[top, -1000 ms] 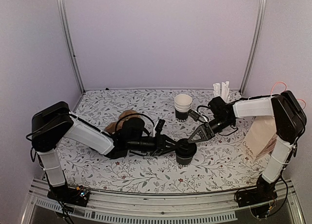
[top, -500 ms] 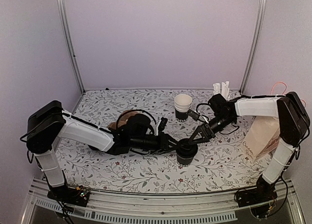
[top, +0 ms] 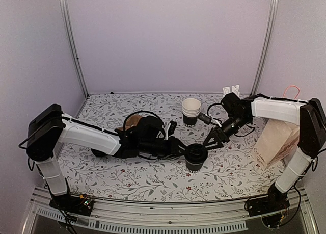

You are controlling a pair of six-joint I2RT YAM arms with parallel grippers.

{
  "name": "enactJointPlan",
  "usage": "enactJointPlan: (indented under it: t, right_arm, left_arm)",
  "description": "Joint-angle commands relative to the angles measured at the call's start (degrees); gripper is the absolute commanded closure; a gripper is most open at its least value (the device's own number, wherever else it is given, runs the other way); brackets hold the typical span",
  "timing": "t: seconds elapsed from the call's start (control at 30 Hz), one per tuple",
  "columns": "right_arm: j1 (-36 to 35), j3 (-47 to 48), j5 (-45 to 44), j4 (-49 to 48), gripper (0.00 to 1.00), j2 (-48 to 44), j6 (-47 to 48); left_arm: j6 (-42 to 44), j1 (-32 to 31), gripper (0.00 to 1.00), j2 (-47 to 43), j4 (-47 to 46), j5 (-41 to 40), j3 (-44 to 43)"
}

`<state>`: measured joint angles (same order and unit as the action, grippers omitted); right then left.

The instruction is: Pack the takeout coffee

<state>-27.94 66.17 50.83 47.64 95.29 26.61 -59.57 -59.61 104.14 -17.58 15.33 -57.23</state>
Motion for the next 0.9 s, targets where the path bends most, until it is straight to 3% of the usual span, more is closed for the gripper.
enactJointPlan:
  t: [0.0,0.13,0.37,0.77,0.87]
  right_arm:
    - [1.73,-1.36,-3.29,1.07,0.27,-2.27,-0.85]
    - [2.19,-2.05,-3.9,1.1,0.32,-2.37,-1.86]
    - [2.24,-3.09,-2.58,1.03,0.59,-0.57,-2.27]
    - [2.25,-4.13,-4.3,0.31,0.65,3.15,-3.14]
    - [2.23,-5.37,-4.97,0.06,0.71,2.94,-2.64]
  left_arm:
    - [2.72,-0.24,0.73,1.69,11.86,-3.97,2.33]
    - [3.26,-0.25,0.73,1.67,12.2,-3.99,1.65]
    - [3.41,-0.27,0.73,1.84,12.22,-3.98,1.51]
    - [3.63,-0.25,0.73,1.93,12.42,-3.91,1.69]
    - [3.76,-0.25,0.73,2.16,12.28,-3.91,1.66]
